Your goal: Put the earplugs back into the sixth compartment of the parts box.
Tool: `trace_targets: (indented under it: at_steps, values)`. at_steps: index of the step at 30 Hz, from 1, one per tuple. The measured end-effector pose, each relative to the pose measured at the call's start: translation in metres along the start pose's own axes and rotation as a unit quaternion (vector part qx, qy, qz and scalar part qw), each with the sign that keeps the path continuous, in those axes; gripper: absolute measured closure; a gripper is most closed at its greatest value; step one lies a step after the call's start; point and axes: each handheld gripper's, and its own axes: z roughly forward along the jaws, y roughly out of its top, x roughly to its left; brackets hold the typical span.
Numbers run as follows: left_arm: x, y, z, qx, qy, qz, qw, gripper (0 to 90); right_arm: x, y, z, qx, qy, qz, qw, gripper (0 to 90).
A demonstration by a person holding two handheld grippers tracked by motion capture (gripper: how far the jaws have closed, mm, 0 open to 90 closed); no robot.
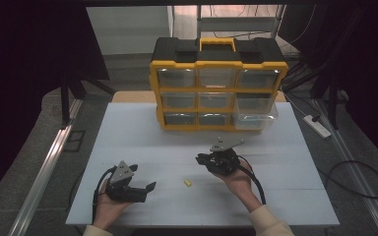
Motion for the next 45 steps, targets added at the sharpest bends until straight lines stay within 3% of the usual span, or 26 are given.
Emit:
trace_targets:
  at_steps: [17,33,34,45]
  values:
    - [0.0,0.0,0.0,0.0,0.001,0.002,1.0,7.8,-0.007,0.012,-0.031,-0.067,-0.017,0.014,0.9975,80.5]
    - [0.0,0.0,0.0,-0.001,0.001,0.004,1.0,7.8,-0.013,0.022,-0.056,-0.121,-0.032,0.019,0.9919,80.5]
    - [0.0,0.0,0.0,-0.002,0.001,0.004,1.0,7.8,-0.014,0.023,-0.061,-0.132,-0.037,0.019,0.9904,80.5]
    - [-0.001,0.0,0.0,0.0,0.001,0.003,1.0,7.8,-0.021,0.027,-0.079,-0.154,-0.05,0.024,0.9865,80.5]
